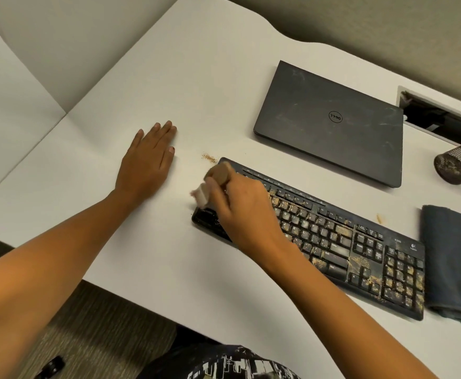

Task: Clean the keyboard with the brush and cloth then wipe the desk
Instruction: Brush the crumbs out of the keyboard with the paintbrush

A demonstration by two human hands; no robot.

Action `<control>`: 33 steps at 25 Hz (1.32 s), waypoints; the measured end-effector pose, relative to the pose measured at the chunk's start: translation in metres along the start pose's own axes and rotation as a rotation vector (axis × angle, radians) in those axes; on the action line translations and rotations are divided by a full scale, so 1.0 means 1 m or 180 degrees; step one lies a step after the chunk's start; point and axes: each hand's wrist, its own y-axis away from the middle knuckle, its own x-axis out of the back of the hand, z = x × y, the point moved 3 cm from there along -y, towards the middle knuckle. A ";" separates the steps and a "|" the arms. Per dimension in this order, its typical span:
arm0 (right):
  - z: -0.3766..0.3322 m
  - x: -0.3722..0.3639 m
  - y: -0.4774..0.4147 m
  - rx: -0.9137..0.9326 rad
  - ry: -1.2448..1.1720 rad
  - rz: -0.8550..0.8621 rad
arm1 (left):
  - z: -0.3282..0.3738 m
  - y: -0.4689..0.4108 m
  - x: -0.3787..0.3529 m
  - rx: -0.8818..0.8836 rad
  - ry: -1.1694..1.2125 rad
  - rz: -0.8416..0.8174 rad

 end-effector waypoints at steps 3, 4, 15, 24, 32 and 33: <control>0.004 -0.011 0.010 -0.0169 -0.0237 -0.0035 | 0.000 0.000 0.000 -0.0004 0.0008 0.0014; 0.010 -0.007 0.017 -0.0328 -0.0270 0.0090 | 0.000 0.000 0.000 -0.0003 0.0007 0.0024; 0.024 -0.013 0.042 -0.0854 -0.1016 0.0543 | -0.001 0.000 -0.001 -0.0029 -0.0015 0.0049; 0.024 0.008 0.064 -0.0742 -0.1171 0.1151 | -0.002 -0.001 -0.002 -0.0038 -0.0046 0.0071; 0.053 0.027 0.105 -0.0832 -0.0471 0.1233 | 0.000 0.001 -0.001 -0.0053 -0.0030 0.0126; 0.055 0.034 0.111 -0.0913 -0.0356 0.1354 | 0.000 0.000 -0.001 -0.0051 -0.0036 0.0127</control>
